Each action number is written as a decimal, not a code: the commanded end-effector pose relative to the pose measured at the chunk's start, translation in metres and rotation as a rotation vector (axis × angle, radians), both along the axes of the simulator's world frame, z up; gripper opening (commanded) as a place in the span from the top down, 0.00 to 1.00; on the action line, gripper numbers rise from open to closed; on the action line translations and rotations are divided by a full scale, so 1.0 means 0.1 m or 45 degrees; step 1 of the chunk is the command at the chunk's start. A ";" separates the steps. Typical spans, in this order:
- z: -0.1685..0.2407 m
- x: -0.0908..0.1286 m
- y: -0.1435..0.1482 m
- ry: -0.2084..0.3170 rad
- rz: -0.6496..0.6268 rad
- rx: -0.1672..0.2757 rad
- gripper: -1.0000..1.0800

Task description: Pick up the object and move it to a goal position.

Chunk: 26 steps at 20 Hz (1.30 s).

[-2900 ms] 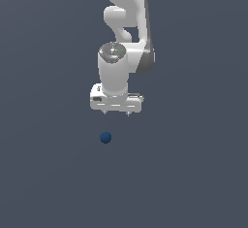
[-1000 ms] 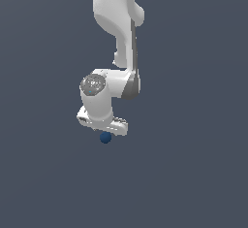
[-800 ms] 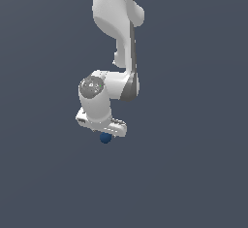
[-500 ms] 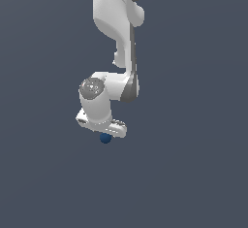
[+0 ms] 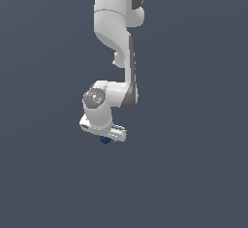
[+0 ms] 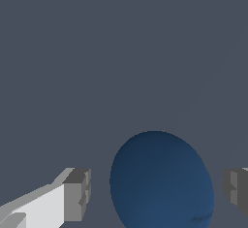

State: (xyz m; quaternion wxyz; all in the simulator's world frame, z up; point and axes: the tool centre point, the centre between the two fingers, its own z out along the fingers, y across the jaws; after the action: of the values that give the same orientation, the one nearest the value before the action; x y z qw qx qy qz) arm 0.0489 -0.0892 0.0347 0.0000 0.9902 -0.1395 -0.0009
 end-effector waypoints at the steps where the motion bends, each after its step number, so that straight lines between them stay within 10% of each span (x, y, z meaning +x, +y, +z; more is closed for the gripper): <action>1: -0.04 0.01 0.00 -0.002 0.000 0.000 0.04; 3: -0.04 0.02 0.00 -0.002 0.000 0.000 0.04; 4: -0.04 0.02 0.00 -0.002 0.000 0.000 1.00; 26: 0.36 -0.04 -0.01 -0.002 0.000 0.000 1.00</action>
State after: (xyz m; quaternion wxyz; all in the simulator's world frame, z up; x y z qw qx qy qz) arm 0.0453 -0.0898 0.0606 0.0000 0.9902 -0.1395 -0.0014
